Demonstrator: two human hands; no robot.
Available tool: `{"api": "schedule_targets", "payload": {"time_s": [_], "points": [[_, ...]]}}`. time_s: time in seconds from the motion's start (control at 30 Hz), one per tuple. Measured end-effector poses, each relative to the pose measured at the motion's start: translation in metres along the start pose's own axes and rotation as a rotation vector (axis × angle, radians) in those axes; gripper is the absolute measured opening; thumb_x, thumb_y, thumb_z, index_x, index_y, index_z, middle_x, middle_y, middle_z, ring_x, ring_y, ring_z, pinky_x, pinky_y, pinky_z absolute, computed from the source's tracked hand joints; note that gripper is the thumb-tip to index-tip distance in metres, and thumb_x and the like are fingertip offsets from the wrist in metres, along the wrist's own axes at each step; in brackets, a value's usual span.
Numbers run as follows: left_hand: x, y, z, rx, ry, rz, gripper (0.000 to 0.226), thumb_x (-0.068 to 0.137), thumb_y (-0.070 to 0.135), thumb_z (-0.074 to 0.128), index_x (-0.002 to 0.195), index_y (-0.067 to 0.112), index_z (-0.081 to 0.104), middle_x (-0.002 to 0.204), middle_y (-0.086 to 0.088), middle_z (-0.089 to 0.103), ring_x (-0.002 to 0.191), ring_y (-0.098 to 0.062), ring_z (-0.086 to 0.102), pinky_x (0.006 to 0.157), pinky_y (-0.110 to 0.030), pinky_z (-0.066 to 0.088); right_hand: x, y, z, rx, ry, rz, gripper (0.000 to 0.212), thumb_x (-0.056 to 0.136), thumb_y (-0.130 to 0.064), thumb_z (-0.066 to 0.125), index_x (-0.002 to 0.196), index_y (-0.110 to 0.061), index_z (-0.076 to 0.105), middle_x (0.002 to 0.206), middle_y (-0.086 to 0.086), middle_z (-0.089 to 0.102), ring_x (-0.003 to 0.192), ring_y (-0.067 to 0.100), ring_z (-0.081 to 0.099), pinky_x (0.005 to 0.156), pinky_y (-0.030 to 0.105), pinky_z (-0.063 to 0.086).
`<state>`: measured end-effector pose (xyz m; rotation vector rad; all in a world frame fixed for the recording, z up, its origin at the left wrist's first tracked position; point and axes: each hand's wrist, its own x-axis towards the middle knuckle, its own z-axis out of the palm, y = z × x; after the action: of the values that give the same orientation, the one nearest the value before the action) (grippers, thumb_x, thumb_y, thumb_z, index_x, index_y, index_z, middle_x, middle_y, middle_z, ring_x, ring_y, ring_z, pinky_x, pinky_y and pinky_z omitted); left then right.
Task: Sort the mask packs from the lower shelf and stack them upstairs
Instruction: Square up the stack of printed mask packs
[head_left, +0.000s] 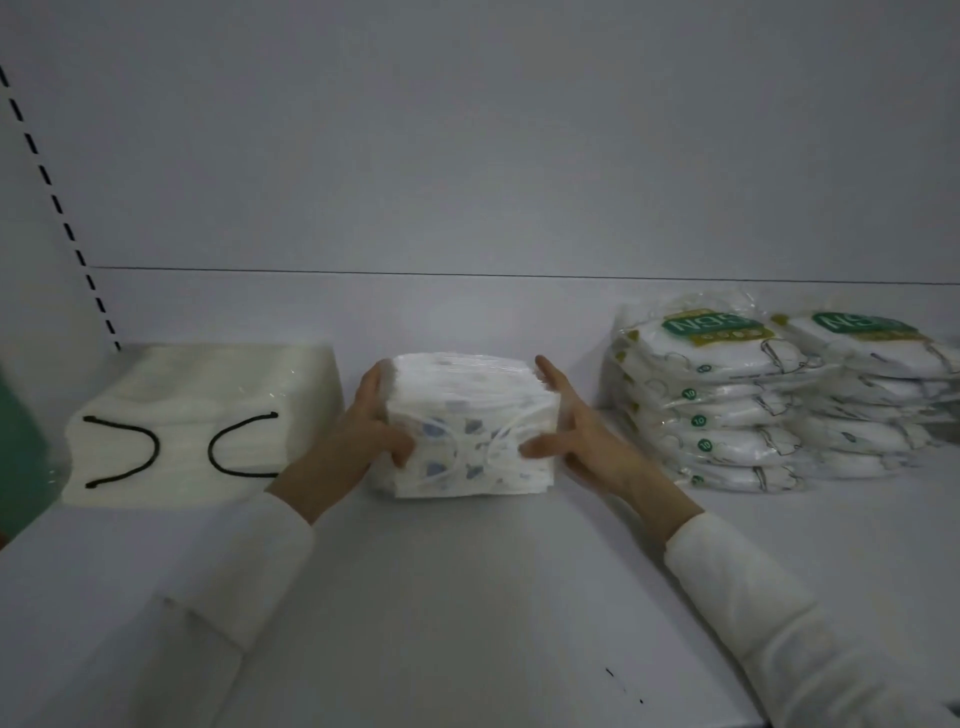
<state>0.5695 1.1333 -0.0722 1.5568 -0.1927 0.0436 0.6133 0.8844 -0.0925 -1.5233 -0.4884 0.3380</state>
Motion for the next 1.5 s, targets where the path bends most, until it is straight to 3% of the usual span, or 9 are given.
{"api": "schedule_targets", "payload": {"time_s": [0.17,0.37,0.6,0.7,0.93,1.07,1.23,1.4,1.5], "points": [[-0.003,-0.017,-0.004,-0.005,-0.045,-0.023,0.106,0.036,-0.013,0.048,0.132,0.029,0.03,0.111,0.006,0.053,0.096,-0.011,0.053,0.06,-0.018,0.05,-0.001,0.001,-0.005,-0.115,-0.089,0.066,0.149,0.04,-0.022,0.095,0.152,-0.031,-0.004,0.142,-0.019,0.036,0.135,0.019,0.041,0.113,0.046,0.031],[-0.003,-0.016,-0.006,-0.187,-0.117,-0.094,0.107,0.038,-0.024,0.052,0.124,0.038,0.041,0.1,0.011,0.07,0.087,-0.007,0.068,0.066,-0.023,0.056,-0.003,-0.005,-0.002,-0.042,-0.151,0.014,0.094,0.065,0.024,0.063,0.128,-0.04,0.033,0.124,-0.015,0.058,0.114,0.008,0.06,0.089,0.026,0.05],[0.002,-0.019,-0.008,-0.245,-0.096,-0.178,0.14,0.03,0.003,0.09,0.148,0.026,0.02,0.128,-0.012,0.06,0.11,-0.028,0.062,0.081,-0.04,0.056,-0.001,-0.006,0.003,0.025,-0.108,0.13,0.137,0.051,-0.009,0.091,0.152,-0.03,0.001,0.14,0.004,0.051,0.123,0.021,0.055,0.102,0.042,0.045],[0.001,-0.017,-0.004,-0.243,-0.028,-0.157,0.124,0.038,0.0,0.082,0.146,0.021,0.025,0.124,-0.014,0.062,0.105,-0.028,0.064,0.075,-0.037,0.058,0.003,-0.003,0.007,0.141,-0.05,0.097,0.107,0.06,0.0,0.078,0.147,-0.024,0.02,0.126,0.008,0.061,0.109,0.02,0.064,0.085,0.032,0.054],[-0.001,-0.012,-0.003,-0.252,0.021,-0.184,0.131,0.026,-0.001,0.085,0.144,0.014,0.031,0.125,-0.019,0.06,0.106,-0.033,0.063,0.077,-0.043,0.057,0.007,-0.002,0.014,0.325,0.101,0.15,0.113,0.049,0.006,0.063,0.147,-0.031,0.022,0.136,0.011,0.053,0.114,0.033,0.059,0.095,0.048,0.048],[-0.004,-0.005,0.0,-0.341,0.047,-0.212,0.097,0.048,-0.018,0.069,0.133,0.013,0.036,0.119,-0.016,0.057,0.097,-0.033,0.062,0.068,-0.039,0.058,0.009,0.0,0.021,0.314,0.132,0.128,0.101,0.039,0.002,0.06,0.135,-0.021,0.042,0.131,0.023,0.055,0.115,0.044,0.057,0.098,0.065,0.04],[-0.011,0.001,0.004,-0.381,0.136,-0.258,0.062,0.044,-0.004,0.054,0.1,0.019,0.043,0.106,-0.012,0.051,0.087,-0.03,0.055,0.071,-0.037,0.048,0.003,-0.004,0.022,0.227,0.142,0.116,0.102,0.041,0.01,0.054,0.138,-0.019,0.039,0.115,0.015,0.062,0.096,0.031,0.066,0.069,0.038,0.056],[-0.018,0.002,0.011,-0.426,0.19,-0.205,0.072,0.061,0.004,0.059,0.13,0.016,0.042,0.113,-0.006,0.059,0.085,-0.023,0.06,0.062,-0.03,0.051,-0.013,-0.014,0.021,0.291,0.143,0.044,0.055,0.07,0.011,0.067,0.104,-0.024,0.041,0.102,0.0,0.064,0.085,0.018,0.07,0.065,0.028,0.056],[-0.023,0.003,0.014,-0.414,0.156,-0.296,0.049,0.08,0.033,0.06,0.124,0.01,0.057,0.11,-0.012,0.069,0.086,-0.027,0.068,0.074,-0.036,0.052,-0.016,-0.012,0.033,0.337,0.183,0.041,0.052,0.067,-0.009,0.077,0.11,-0.024,0.052,0.105,0.005,0.071,0.094,0.028,0.07,0.079,0.043,0.057]]}}
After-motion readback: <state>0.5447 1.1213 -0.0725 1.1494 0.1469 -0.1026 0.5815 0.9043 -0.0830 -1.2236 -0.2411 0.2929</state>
